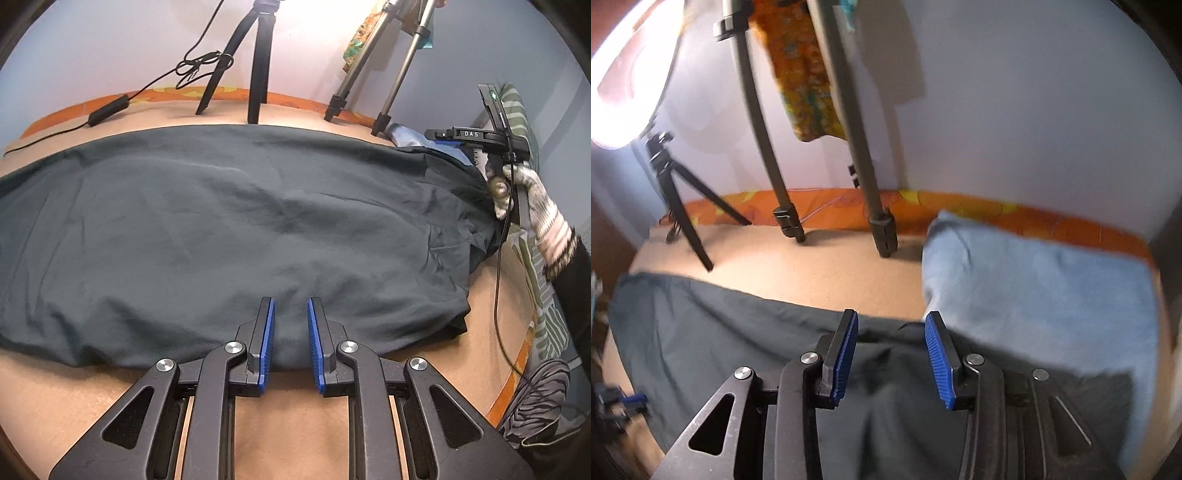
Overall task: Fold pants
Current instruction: 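Open the right gripper on the waistband and move both tools along the pants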
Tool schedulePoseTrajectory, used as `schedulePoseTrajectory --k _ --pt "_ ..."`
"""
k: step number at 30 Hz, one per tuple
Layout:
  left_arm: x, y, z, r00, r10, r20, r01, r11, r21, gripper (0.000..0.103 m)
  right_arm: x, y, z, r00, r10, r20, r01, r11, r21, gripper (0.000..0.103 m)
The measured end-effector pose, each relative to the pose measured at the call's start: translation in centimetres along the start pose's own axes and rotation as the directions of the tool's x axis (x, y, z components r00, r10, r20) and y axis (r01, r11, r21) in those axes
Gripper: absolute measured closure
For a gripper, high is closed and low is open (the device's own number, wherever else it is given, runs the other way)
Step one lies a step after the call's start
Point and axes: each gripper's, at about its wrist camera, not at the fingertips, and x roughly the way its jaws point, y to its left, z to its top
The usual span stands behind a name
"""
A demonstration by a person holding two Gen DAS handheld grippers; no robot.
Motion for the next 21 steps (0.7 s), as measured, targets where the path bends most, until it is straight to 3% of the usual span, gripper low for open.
schedulePoseTrajectory --k 2,3,7,11,14,17,20,21 --pt "0.2 -0.3 0.0 1.000 -0.008 -0.006 0.008 1.000 0.002 0.087 0.1 0.9 0.6 1.000 -0.018 -0.017 0.015 0.989 -0.147 0.042" --pt "0.4 -0.5 0.0 1.000 -0.025 -0.009 0.025 1.000 -0.003 0.087 0.4 1.4 0.6 0.998 -0.044 -0.035 0.035 0.976 -0.217 0.042" --pt "0.9 -2.1 0.5 0.996 -0.090 -0.002 0.090 0.996 0.000 0.087 2.3 2.8 0.3 0.989 -0.099 -0.109 0.046 0.913 -0.406 0.054" --pt "1.2 -5.8 1.9 0.984 -0.176 0.017 0.175 0.983 0.049 0.087 3.7 3.1 0.7 0.985 -0.106 -0.134 0.034 0.892 -0.450 0.056" --pt "2.2 -9.0 2.7 0.966 -0.259 0.010 0.257 0.962 0.095 0.087 4.4 3.2 0.8 0.984 -0.087 -0.155 0.004 0.882 -0.470 0.059" --pt "4.4 -12.1 2.5 0.954 -0.296 -0.054 0.301 0.942 0.150 0.087 5.0 3.8 0.5 0.981 -0.080 -0.176 -0.020 0.864 -0.504 0.069" --pt "6.6 -13.5 1.8 0.949 -0.289 -0.126 0.308 0.935 0.176 0.087 5.1 4.0 0.3 0.979 -0.065 -0.194 -0.046 0.855 -0.516 0.099" --pt "7.2 -13.7 1.5 0.946 -0.290 -0.148 0.313 0.934 0.175 0.087 5.0 4.1 0.3 0.980 -0.059 -0.191 -0.050 0.854 -0.518 0.101"
